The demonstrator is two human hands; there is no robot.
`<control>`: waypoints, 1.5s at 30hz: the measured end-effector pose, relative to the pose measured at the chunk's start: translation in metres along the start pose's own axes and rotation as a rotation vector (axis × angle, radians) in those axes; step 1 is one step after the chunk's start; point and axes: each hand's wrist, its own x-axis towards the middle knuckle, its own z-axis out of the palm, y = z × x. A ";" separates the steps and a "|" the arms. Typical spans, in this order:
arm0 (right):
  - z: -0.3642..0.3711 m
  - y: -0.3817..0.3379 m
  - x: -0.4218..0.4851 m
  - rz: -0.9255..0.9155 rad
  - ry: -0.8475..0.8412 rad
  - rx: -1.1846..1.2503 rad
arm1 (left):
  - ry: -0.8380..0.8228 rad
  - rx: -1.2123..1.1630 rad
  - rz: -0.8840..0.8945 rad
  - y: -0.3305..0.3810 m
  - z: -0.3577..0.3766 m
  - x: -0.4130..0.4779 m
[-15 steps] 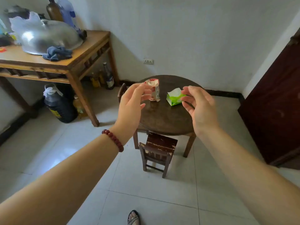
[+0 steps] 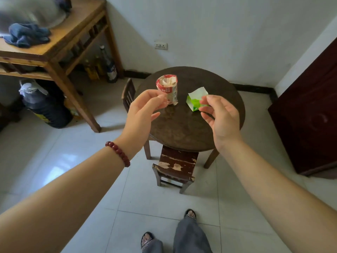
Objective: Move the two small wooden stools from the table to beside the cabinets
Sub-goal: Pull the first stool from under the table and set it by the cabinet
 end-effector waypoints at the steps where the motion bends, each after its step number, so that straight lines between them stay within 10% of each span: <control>1: 0.000 0.005 0.009 0.010 -0.005 -0.006 | 0.000 0.006 -0.015 -0.005 0.004 0.007; 19: -0.003 0.103 0.097 0.092 -0.238 -0.113 | 0.109 0.129 -0.157 -0.099 0.039 0.077; 45: -0.030 0.304 0.028 0.084 -0.280 -0.541 | -0.635 0.929 -0.127 -0.301 0.009 0.064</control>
